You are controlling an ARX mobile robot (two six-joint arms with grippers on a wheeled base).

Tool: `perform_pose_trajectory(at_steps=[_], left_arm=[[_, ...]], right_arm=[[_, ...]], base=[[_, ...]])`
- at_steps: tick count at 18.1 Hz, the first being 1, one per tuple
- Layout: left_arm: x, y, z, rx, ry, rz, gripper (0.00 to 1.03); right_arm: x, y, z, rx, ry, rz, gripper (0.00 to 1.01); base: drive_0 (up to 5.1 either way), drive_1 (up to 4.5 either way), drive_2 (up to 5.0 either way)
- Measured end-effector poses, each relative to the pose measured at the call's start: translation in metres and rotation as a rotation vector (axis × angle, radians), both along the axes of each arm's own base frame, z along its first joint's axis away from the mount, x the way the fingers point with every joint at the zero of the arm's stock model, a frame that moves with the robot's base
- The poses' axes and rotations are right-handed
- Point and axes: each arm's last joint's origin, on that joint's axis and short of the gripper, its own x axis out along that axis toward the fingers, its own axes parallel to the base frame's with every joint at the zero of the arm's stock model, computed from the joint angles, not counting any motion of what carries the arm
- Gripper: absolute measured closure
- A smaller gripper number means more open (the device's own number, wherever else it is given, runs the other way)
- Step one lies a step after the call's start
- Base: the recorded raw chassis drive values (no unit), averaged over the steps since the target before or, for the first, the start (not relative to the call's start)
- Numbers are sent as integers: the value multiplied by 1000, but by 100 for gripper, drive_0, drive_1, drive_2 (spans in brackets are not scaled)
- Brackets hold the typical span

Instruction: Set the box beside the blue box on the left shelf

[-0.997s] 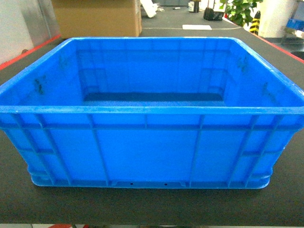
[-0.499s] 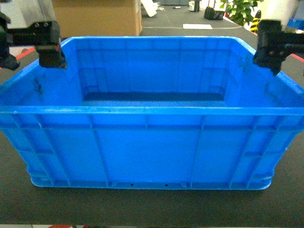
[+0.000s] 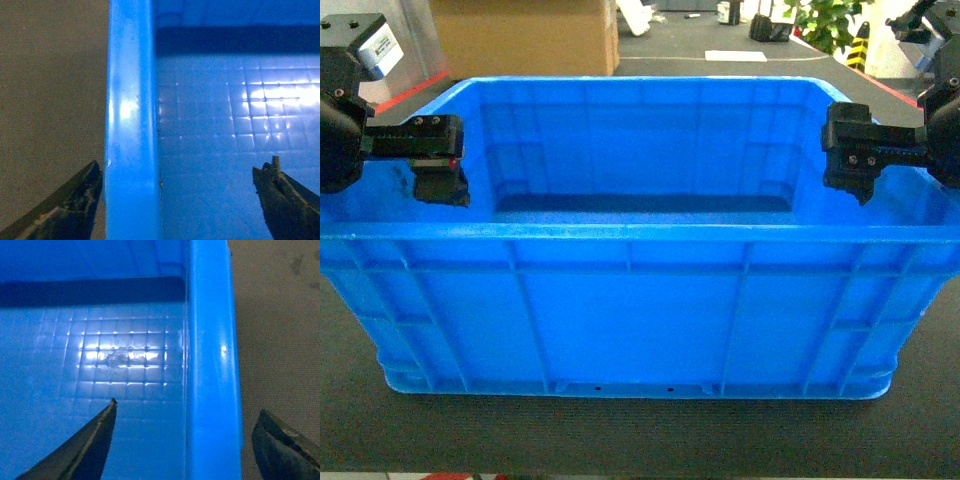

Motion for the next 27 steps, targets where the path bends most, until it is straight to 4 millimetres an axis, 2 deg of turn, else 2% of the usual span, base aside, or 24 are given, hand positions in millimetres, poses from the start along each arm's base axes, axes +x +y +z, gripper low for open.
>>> perform_pose_trajectory(at_steps=[6,7,10,12,16,18,19,23,27], left_arm=[[0,6,0,32,6,51,75],[1,7,2,33,-4,53,81],[-6,5,3,39,-49,62,83],[-14,1,11,38,-125,64,83],[-37,-5,70,-4,-409,94,83],[-50,-6,86,-12,-501,109,83],[-55,-7,87,-16,-514,116,83],[-60,-6,69,-6,-453,126,84],[-65,-5,79,-5,-497,129,84]], right_arm=[[-2,0,-1,-38,20,-10,75],[-2,0,0,-46,14,-7,79],[-11,3,-1,-44,-39,-7,80],[-19,3,7,-32,-112,-15,80],[-35,0,67,-9,-387,-47,81],[-46,-1,87,-3,-467,-47,81],[-51,-1,90,-7,-478,-45,81],[-56,0,74,-23,-421,-37,81],[-58,0,77,-15,-442,-37,81]], base=[[0,0,0],[0,0,0],[0,0,0],[0,0,0],[0,0,0],[0,0,0],[0,0,0],[0,0,0],[0,0,0]])
